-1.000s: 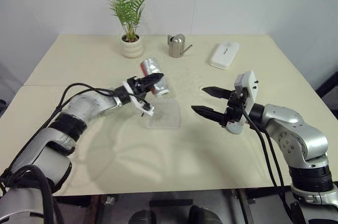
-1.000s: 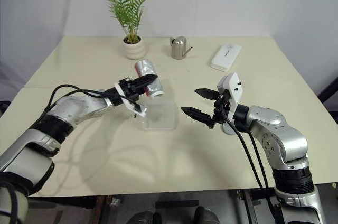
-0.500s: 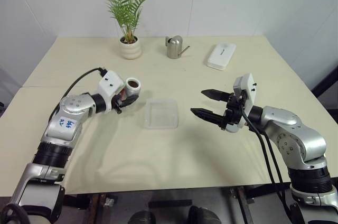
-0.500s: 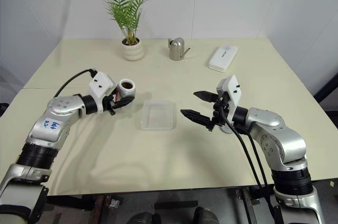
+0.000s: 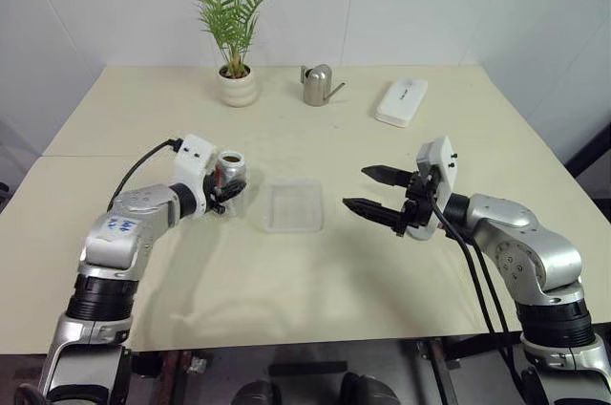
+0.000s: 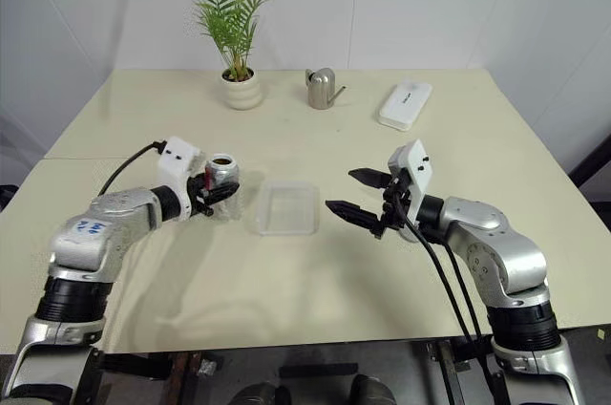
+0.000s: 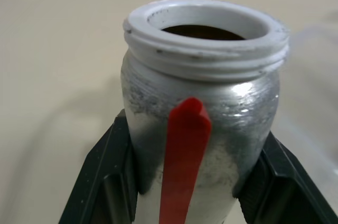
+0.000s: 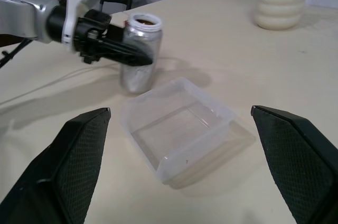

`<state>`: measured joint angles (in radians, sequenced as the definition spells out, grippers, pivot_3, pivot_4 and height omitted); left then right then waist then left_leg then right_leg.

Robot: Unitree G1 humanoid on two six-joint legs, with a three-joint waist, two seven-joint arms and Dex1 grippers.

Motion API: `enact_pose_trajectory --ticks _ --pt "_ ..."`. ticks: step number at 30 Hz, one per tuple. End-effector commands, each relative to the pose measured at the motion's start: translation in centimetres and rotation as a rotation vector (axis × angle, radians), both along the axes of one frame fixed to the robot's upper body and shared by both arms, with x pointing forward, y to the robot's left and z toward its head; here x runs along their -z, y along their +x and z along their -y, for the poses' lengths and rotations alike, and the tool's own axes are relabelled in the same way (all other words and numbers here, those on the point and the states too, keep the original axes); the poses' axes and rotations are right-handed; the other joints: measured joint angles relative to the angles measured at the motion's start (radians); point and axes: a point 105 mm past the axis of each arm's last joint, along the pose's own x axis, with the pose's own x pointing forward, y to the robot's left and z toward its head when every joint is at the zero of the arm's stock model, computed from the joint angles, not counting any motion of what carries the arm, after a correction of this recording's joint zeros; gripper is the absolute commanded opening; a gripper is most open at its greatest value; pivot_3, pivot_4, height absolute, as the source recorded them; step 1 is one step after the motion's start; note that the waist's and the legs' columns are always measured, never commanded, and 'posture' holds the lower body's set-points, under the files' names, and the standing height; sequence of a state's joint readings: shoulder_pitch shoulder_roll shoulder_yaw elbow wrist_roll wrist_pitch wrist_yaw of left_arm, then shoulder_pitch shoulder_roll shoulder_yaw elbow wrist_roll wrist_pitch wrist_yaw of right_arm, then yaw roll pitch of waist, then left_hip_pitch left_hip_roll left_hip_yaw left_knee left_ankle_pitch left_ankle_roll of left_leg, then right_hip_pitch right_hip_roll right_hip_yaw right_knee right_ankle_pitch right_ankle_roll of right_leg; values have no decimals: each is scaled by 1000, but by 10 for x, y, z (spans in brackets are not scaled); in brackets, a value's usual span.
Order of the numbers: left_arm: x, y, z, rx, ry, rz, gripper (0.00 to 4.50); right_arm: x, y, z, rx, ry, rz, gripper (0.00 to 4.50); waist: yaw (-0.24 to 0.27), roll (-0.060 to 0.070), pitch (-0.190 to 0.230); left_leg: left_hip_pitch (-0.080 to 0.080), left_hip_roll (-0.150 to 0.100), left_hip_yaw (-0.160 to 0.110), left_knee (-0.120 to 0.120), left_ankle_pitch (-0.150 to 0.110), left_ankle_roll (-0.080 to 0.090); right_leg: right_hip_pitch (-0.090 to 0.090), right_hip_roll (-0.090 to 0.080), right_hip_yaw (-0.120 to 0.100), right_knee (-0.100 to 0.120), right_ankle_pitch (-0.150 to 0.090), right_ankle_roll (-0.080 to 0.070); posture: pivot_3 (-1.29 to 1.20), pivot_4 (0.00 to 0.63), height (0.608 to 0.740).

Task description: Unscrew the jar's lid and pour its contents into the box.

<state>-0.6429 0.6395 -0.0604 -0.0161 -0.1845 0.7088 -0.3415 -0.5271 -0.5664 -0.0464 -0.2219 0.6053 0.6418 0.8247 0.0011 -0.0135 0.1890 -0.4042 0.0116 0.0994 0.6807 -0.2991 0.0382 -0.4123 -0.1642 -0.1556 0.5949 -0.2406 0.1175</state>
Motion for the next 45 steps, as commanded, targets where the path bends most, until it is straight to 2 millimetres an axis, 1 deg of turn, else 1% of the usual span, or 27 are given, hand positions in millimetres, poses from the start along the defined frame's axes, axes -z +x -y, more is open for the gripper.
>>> enact_pose_trajectory --ticks 1,2,3,5,6,7,8,10,11,12,15,18,22,29,31,33,35,37,38,41,43,44,45 --pt "-46 13 -6 -93 525 402 1911 -8 -1 0 -13 -3 50 4488 0 0 0 0 0 0 0 0 0 0 0 0 0 0 0 0 150 740" --pt "-59 13 2 -82 698 545 1911 -7 -1 1 -12 -8 50 4488 0 0 0 0 0 1 -1 0 0 0 0 0 -1 0 0 0 150 740" --pt "-67 12 14 -43 851 666 1911 -7 -1 2 -10 -12 50 4488 0 0 0 0 0 1 -1 0 0 -1 0 0 -1 0 0 0 150 740" --pt "-69 10 34 63 1116 842 1911 -6 0 3 -7 -16 49 4488 5 0 0 -1 0 1 -3 -1 0 -1 0 0 -3 0 0 0 150 740" --pt "-67 8 48 140 1285 942 1911 -6 0 3 -7 -18 49 4488 9 0 0 -1 0 1 -3 -1 0 -1 0 0 -3 0 0 0 150 740" --pt "-64 5 59 206 1501 1061 1911 -6 0 3 -7 -18 49 4488 12 0 0 -1 0 1 -4 -1 0 -2 0 0 -4 0 0 0 150 740" --pt "-64 3 69 257 1646 1170 1911 -6 1 3 -6 -18 49 4488 16 0 0 -1 0 2 -4 -2 0 -2 0 0 -4 0 0 0 150 740" --pt "-76 6 76 235 1685 1223 1911 -7 1 2 -7 -19 50 4488 20 0 0 -2 -1 8 -5 -2 1 -3 0 0 -4 0 0 0 150 740" --pt "-82 6 81 223 1666 1250 1911 -8 1 2 -8 -18 51 4488 21 0 0 -2 0 9 -5 -3 1 -4 0 0 -4 0 0 0 150 740" --pt "-83 8 83 216 1673 1264 1911 -9 1 2 -9 -18 52 4488 22 0 0 -3 1 10 -4 -3 1 -4 0 0 -4 0 0 0 150 740" --pt "-72 10 87 239 1730 1336 1911 -12 2 4 -3 -15 57 4488 20 0 0 -3 1 9 -4 -3 1 -6 0 0 -3 0 0 0 150 740" --pt "-67 7 92 242 1734 1414 1911 -14 3 4 3 3 58 4488 20 0 0 -3 1 9 -4 -3 2 -6 0 1 -3 0 0 0 150 740" --pt "-65 3 93 223 1700 1463 1911 -14 1 3 -1 8 57 4488 21 0 0 -3 1 9 -2 -3 2 -6 0 1 -2 0 0 0 150 740" --pt "-65 5 74 185 1664 1377 1911 -15 0 4 6 25 57 4488 21 0 0 -3 2 7 0 -3 3 -6 -1 2 0 0 0 0 150 740" --pt "-66 1 72 194 1639 1384 1911 -14 0 4 2 26 54 4488 20 0 0 -3 2 7 0 -3 3 -6 -1 2 0 0 0 0 150 740" --pt "-65 -5 70 212 1560 1355 1911 -12 0 5 0 24 49 4488 19 0 0 -3 2 7 -1 -3 3 -6 -1 2 0 0 0 0 150 740" --pt "-66 -8 64 202 1426 1280 1911 -10 0 4 -1 25 46 4488 19 0 0 -3 2 7 -1 -3 3 -6 -1 2 0 0 0 0 150 740" --pt "-67 -6 50 160 1283 1162 1911 -9 0 3 -4 27 44 4488 19 0 0 -3 2 7 0 -3 3 -6 -1 2 0 0 0 0 150 740" --pt "-71 -6 44 128 1230 1131 1911 -9 0 3 -6 27 43 4488 19 0 0 -3 2 7 0 -3 3 -6 -1 2 0 0 0 0 150 740" --pt "-73 -4 26 47 967 950 1911 -8 -1 2 -13 25 40 4488 20 0 0 -2 2 6 1 -3 3 -5 -1 2 1 0 0 0 150 740" --pt "-64 1 9 -13 718 749 1911 -7 -2 2 -17 21 35 4488 21 0 0 -2 2 6 2 -3 3 -5 -1 2 1 0 0 0 150 740" --pt "-57 4 -6 -67 558 626 1911 -5 -3 1 -20 15 30 4488 21 0 0 -2 2 6 2 -3 3 -4 -1 2 2 0 0 0 150 740" --pt "-50 5 -14 -94 450 543 1911 -5 -3 1 -23 12 27 4488 19 0 0 -2 2 6 2 -3 3 -4 -1 2 1 0 0 0 150 740"
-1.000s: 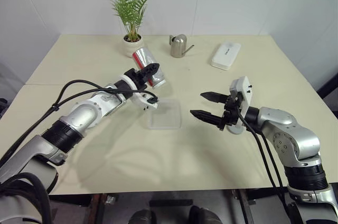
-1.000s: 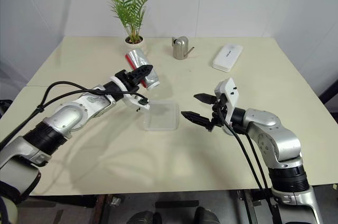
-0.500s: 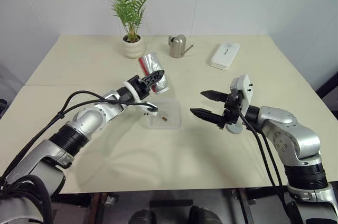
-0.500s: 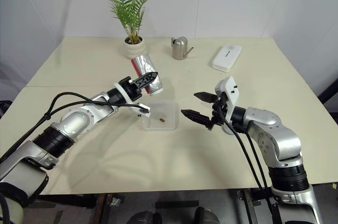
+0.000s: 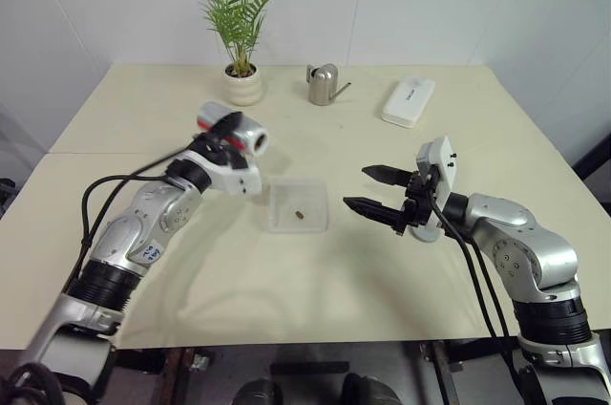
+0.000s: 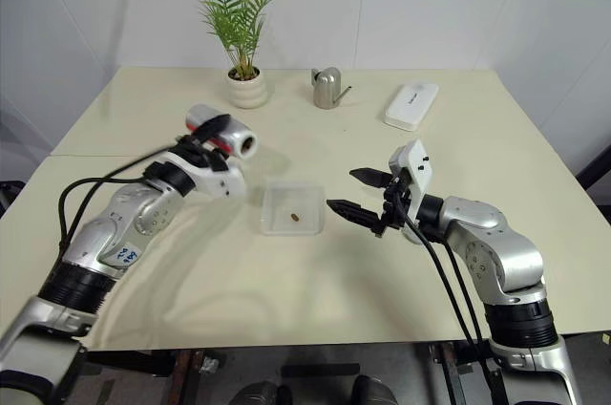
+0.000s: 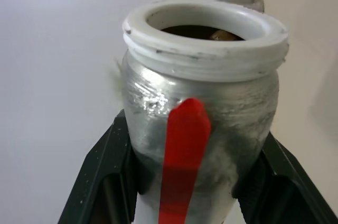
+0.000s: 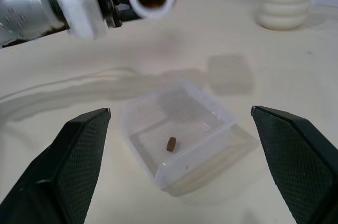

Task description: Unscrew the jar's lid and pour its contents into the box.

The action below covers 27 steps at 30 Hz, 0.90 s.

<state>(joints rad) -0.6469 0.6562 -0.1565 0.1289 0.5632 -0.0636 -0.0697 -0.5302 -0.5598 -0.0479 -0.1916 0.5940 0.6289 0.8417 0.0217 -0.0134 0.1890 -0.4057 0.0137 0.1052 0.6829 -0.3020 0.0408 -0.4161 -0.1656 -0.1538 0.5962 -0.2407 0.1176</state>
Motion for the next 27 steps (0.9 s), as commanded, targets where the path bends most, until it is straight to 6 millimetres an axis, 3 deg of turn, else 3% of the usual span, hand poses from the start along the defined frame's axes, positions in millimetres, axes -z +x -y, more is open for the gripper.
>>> enact_pose_trajectory --ticks 1,4,7,8,11,16,20,22,25,27 --pt "6 1 -43 -72 -475 -232 1911 -6 -7 -1 -26 -1 33 4488 -2 0 0 1 0 0 0 0 0 0 0 0 0 0 0 0 150 740" --pt "16 -2 -74 -131 -746 -318 1911 -5 -7 0 -29 -12 27 4488 -9 0 0 1 0 0 0 0 0 1 1 0 0 0 0 0 150 740" --pt "19 -4 -91 -168 -894 -337 1911 -4 -8 1 -33 -16 22 4488 -18 0 0 1 0 -1 0 0 0 1 1 0 0 0 0 0 150 740" --pt "24 -5 -99 -166 -1022 -361 1911 -3 -9 0 -38 -21 16 4488 -21 0 0 1 0 -1 0 0 0 1 1 0 0 0 0 0 150 740" --pt "34 -7 -119 -215 -1132 -344 1911 -1 -10 -2 -47 -32 11 4488 -21 -2 -1 1 0 -2 0 0 0 3 1 -1 -1 0 0 0 150 740" --pt "69 -6 -140 -304 -1314 -412 1911 -4 -7 -3 -48 -29 19 4488 -21 -2 -1 2 -1 -2 0 0 -1 3 1 -1 -1 0 0 0 150 740" --pt "71 -4 -143 -317 -1292 -380 1911 -6 -4 -4 -47 -29 30 4488 -22 -3 -2 3 -1 -2 0 0 -1 4 1 -1 -1 0 0 0 150 740" --pt "64 -3 -137 -212 -1372 -349 1911 -6 -5 -4 -47 -31 34 4488 -22 -3 -2 3 0 -2 0 0 -1 4 1 -1 0 0 0 0 150 740" --pt "71 -5 -137 -205 -1392 -368 1911 -7 -7 -3 -53 -39 32 4488 -22 -4 -2 3 0 -3 0 0 -1 4 1 -1 -1 1 0 0 150 740" --pt "74 -8 -138 -198 -1410 -376 2710 -6 -8 -3 -57 -44 28 4500 -22 -4 -2 3 0 -2 0 0 -2 4 1 -1 -1 1 0 0 150 740"
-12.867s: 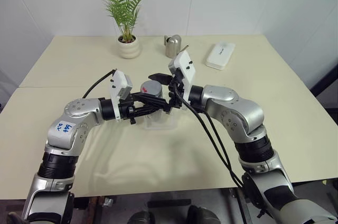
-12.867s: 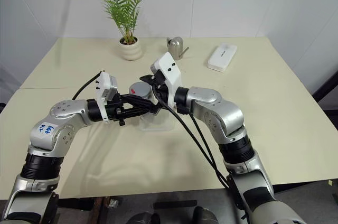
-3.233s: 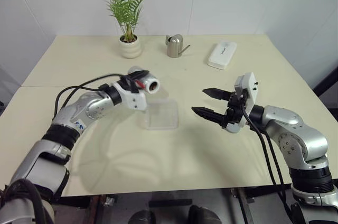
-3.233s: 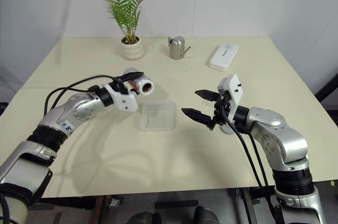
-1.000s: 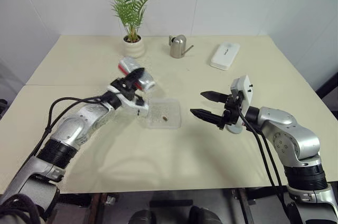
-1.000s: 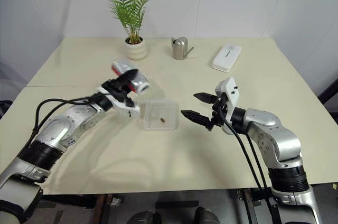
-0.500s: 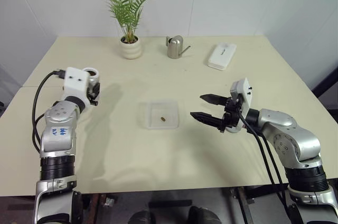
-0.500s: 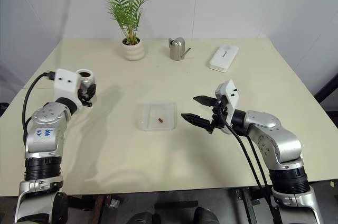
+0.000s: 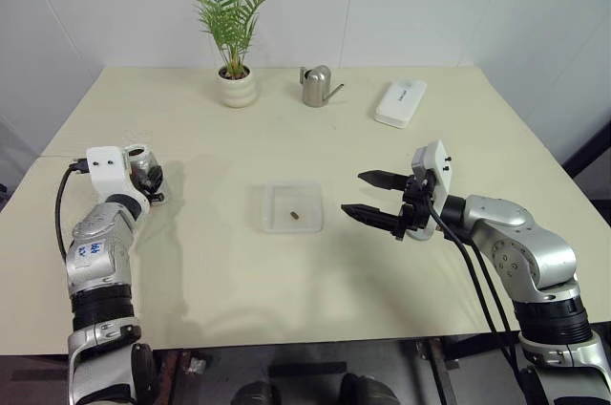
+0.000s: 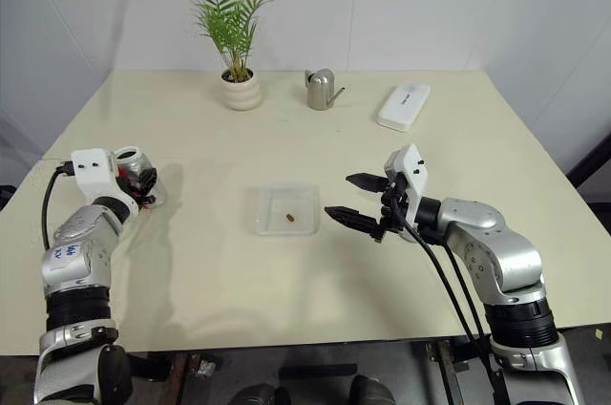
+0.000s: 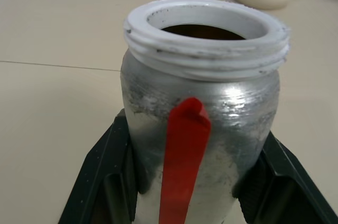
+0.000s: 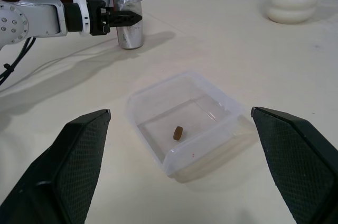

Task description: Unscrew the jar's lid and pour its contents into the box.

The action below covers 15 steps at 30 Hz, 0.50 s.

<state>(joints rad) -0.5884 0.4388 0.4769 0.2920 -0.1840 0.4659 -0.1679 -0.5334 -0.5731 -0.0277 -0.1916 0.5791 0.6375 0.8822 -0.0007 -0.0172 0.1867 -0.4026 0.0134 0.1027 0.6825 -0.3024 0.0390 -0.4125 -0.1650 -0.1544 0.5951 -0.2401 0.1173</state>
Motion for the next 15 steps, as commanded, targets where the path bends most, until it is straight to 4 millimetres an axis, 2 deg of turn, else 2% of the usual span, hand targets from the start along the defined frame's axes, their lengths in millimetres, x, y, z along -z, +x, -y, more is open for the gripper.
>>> enact_pose_trajectory --ticks 1,6,10,15 --pt "-1 -7 -4 8 -25 29 2892 -11 -6 0 -20 -7 38 4500 0 0 0 0 0 0 0 0 0 0 0 0 0 0 0 0 150 740" --pt "-4 -20 -2 42 77 47 4436 -12 -11 -2 -29 -2 25 4500 -2 0 0 0 0 0 -1 -1 0 0 0 0 -1 0 0 0 150 740" --pt "-6 -39 -1 99 202 59 4489 -12 -18 -5 -50 7 7 4500 -2 0 0 0 1 0 -1 -1 -1 0 0 0 -2 0 0 0 150 740" --pt "0 -68 -19 105 282 19 4489 -7 -26 -8 -87 3 -4 4500 -2 0 0 0 1 0 -1 -2 -1 -1 0 0 -2 0 0 0 150 740"
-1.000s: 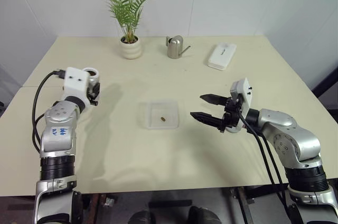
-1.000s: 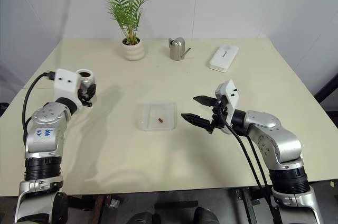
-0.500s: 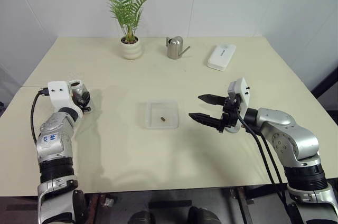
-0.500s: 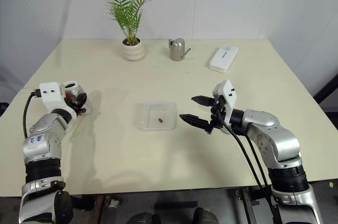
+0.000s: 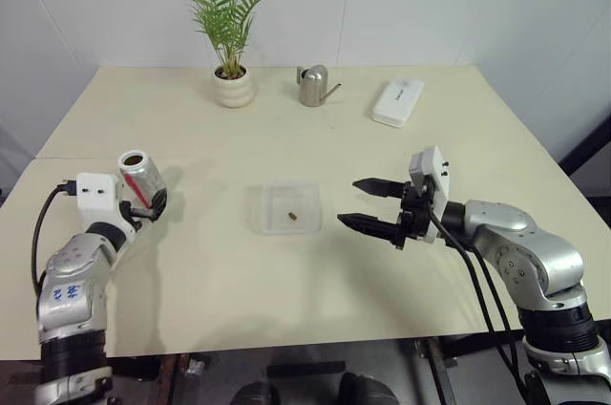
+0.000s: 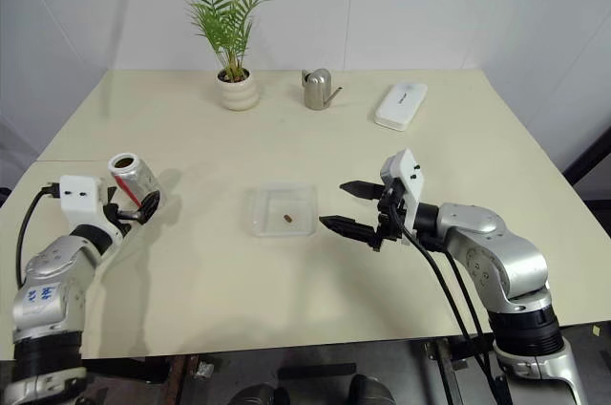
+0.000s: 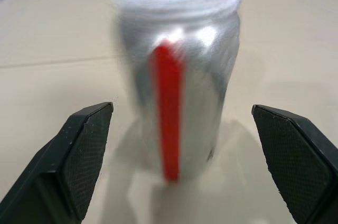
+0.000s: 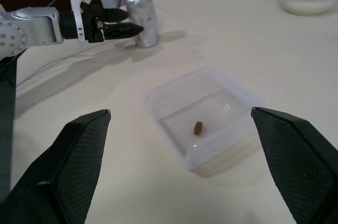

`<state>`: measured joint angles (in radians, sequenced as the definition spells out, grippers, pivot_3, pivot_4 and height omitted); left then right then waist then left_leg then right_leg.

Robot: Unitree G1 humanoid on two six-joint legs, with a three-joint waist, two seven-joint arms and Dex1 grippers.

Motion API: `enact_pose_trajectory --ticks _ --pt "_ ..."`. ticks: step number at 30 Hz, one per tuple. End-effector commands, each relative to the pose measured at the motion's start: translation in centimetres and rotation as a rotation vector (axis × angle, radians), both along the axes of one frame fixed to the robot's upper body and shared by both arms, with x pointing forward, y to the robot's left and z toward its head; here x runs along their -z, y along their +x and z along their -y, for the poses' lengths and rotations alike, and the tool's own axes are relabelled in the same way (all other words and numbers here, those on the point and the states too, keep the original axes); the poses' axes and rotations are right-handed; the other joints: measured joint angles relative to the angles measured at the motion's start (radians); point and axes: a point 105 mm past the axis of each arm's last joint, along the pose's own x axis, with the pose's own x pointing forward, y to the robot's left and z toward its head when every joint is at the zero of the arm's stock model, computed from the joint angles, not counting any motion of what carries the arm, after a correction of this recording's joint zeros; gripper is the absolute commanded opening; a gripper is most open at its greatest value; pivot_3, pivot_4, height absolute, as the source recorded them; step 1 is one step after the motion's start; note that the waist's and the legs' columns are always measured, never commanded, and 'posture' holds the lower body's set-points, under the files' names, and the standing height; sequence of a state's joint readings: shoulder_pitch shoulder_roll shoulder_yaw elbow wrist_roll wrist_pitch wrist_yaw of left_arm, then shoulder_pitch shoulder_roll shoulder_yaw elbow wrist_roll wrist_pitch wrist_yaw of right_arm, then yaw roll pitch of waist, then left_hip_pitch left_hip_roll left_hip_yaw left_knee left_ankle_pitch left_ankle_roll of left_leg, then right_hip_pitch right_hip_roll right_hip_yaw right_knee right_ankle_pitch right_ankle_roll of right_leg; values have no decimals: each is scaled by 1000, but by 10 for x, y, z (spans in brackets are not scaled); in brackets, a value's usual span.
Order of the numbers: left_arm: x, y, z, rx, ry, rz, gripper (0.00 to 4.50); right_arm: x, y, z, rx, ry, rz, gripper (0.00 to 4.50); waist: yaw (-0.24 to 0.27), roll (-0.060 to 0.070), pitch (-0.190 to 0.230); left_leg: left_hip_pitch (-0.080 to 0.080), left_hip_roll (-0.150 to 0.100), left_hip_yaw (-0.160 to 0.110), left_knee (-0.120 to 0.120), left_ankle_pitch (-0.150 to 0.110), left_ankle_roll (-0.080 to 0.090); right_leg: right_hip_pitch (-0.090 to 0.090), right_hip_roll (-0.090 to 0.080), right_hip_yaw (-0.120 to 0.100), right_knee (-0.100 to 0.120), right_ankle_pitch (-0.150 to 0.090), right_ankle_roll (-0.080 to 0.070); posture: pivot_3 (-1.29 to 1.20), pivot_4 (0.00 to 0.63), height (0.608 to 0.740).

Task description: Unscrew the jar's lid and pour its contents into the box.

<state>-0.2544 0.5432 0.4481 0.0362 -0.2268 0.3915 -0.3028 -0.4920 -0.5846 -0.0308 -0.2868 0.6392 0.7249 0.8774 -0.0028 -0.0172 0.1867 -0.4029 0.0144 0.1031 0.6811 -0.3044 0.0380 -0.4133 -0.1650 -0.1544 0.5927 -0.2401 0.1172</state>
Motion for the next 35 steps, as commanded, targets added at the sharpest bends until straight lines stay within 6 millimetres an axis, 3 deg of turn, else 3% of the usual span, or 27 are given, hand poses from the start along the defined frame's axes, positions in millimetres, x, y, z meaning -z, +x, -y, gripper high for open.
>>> enact_pose_trajectory --ticks 1,5,7,13,19,26,35 --pt "-16 -18 -16 -7 85 34 4489 -11 -8 -1 -36 6 52 4500 0 0 0 0 0 0 0 0 0 0 0 0 0 0 0 0 150 740" --pt "-10 -43 -36 33 184 -51 4489 -13 -8 3 -57 3 81 4500 0 0 0 0 1 0 0 -3 0 -1 0 0 0 0 -1 0 150 740" --pt "-12 -51 -32 115 205 -77 4489 -14 -7 6 -64 -3 112 4500 0 0 0 0 1 1 0 -4 0 -1 0 0 -1 0 -1 0 150 740" --pt "-31 -62 47 587 354 5 4489 -11 3 24 -28 -73 242 4500 15 0 0 -1 1 1 0 -8 -2 -1 -1 -1 -3 0 -1 0 150 740" --pt "-43 -64 93 870 358 104 4489 1 8 58 6 -127 167 4500 10 2 1 -1 2 3 0 -6 0 -1 1 -1 -3 -1 -1 0 150 740" --pt "-62 -42 110 968 386 158 4489 -7 7 78 68 -176 244 4500 -1 2 1 0 2 4 0 -5 1 -1 1 -1 -1 -1 -1 0 150 740" --pt "-48 -40 105 967 342 115 4489 -20 -5 65 76 -93 267 4500 1 2 1 0 2 4 0 -5 1 -1 2 -1 -3 -1 -1 0 150 740"
